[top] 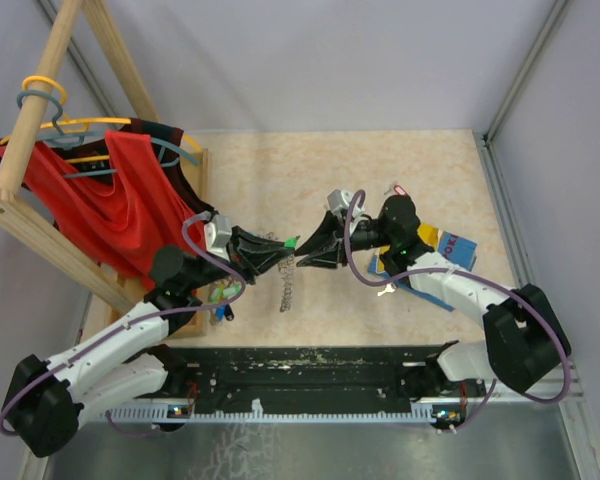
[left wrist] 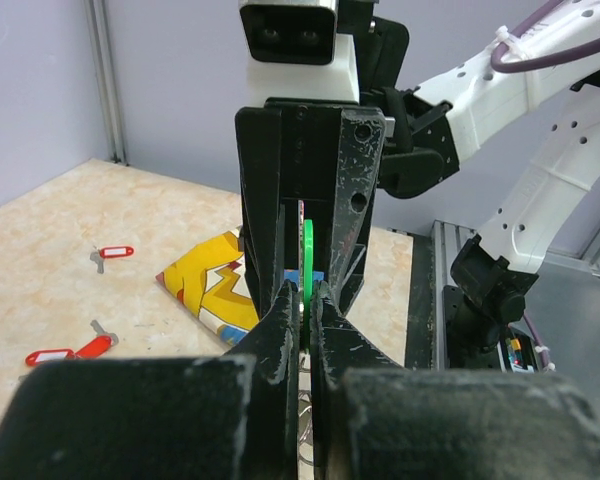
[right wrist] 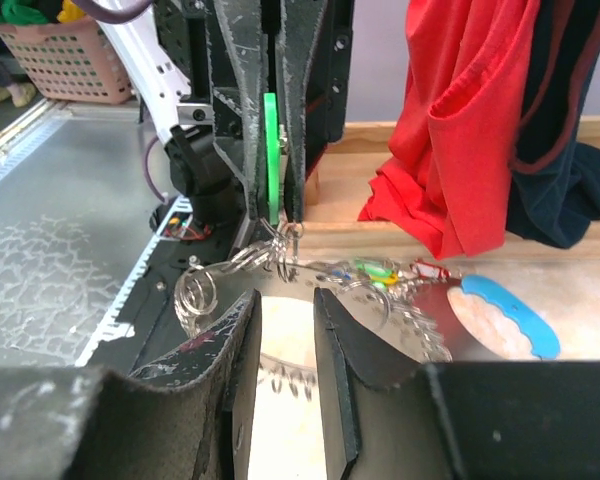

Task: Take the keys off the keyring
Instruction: Remove the key from the keyring.

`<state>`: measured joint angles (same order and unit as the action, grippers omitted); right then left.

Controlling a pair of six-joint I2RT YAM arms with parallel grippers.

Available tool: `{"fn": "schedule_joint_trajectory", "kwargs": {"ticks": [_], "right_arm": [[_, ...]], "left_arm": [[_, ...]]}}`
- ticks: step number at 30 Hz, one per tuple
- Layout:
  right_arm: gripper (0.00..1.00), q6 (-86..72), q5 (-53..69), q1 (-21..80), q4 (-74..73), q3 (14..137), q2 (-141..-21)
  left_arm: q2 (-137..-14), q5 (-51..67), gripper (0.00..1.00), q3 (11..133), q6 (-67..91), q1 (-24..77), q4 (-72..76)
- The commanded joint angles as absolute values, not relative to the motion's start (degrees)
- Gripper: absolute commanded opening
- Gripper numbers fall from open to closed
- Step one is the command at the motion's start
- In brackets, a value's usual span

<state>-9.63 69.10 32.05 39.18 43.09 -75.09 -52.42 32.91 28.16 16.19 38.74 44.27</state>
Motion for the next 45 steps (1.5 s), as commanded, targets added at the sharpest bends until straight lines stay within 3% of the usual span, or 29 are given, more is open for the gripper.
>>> {"fn": "schedule_joint_trajectory", "kwargs": {"ticks": [1, 15, 32, 45], "right_arm": [[0.28, -16.80, 68.36, 33.19, 53.27, 41.31, -75.84], [0.27, -16.03, 64.91, 34.33, 56.08, 39.56, -76.09], [0.20, -8.20, 63.04, 34.63, 45.22, 41.75, -75.51], [0.23, -6.10, 63.16, 34.63, 41.55, 42.96, -75.32]], "left_arm": [[-52.36, 33.55, 0.00, 30.24, 16.87, 38.50, 48.85], [-54.12, 33.24, 0.00, 30.50, 17.90, 38.50, 50.81], [-54.27, 32.96, 0.00, 30.68, 18.50, 38.50, 51.29], [-53.62, 31.79, 0.00, 30.07, 19.12, 38.50, 51.86]]}}
